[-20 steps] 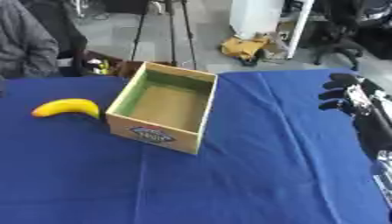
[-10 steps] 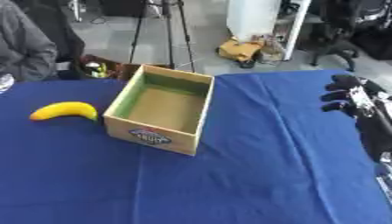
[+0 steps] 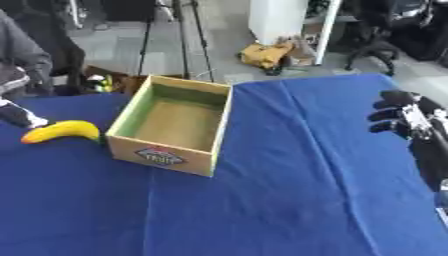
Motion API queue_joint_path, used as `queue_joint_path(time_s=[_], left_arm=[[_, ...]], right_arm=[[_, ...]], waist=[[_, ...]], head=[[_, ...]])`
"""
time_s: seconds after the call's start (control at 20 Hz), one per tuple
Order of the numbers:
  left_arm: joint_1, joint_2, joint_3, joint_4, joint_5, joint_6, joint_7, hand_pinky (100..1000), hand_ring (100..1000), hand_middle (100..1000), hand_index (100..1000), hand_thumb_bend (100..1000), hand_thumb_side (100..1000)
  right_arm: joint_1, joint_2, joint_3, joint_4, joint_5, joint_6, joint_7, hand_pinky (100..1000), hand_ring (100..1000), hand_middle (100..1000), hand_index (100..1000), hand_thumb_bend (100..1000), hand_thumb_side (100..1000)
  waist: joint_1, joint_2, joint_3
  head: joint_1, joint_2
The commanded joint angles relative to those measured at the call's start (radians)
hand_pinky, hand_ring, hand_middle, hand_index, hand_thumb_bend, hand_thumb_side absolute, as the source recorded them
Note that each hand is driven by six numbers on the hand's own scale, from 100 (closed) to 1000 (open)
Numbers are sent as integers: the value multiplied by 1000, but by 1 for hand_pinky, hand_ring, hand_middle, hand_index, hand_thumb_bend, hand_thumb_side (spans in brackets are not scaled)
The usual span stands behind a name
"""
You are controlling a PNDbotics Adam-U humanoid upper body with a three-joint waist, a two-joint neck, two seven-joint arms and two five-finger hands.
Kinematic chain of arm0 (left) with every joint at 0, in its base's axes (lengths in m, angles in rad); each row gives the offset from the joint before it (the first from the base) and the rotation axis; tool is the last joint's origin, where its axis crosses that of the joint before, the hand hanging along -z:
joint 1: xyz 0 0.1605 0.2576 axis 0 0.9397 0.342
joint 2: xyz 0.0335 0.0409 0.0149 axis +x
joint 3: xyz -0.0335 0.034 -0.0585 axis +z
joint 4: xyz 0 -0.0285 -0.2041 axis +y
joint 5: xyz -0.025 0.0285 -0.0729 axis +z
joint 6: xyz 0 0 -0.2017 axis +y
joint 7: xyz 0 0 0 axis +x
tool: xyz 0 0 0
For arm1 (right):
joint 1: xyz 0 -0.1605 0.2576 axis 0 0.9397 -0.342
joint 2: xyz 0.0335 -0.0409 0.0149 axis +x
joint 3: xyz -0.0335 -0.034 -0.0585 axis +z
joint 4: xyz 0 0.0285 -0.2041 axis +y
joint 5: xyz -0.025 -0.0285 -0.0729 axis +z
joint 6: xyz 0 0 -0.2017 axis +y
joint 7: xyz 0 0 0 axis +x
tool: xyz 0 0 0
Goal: Pick up objects on the table and place them in the box.
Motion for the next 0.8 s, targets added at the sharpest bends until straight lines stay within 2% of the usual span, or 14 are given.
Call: queue_joint_path(time_s=[0.05, 0.35, 0.8], left_arm=[[-25, 8, 24, 21, -44, -8, 31, 851, 757, 710, 779, 619, 311], [-10, 12, 31, 44, -67, -12, 37, 874, 766, 718, 785, 600, 293], [4, 21, 38, 55, -27, -13, 82, 889, 791, 747, 796, 575, 297]], right_arm=[[-17, -27, -5, -10, -5, -2, 3, 577, 625, 627, 756, 100, 655], [-20, -22, -4, -7, -4, -1, 4, 577, 625, 626, 756, 100, 655], [-21, -16, -4, -6, -2, -3, 5, 576, 626, 626, 756, 100, 655]], waist=[[-1, -11, -3], [3, -3, -8], [1, 10, -14]], head=[[7, -3], [7, -7], [16, -17]])
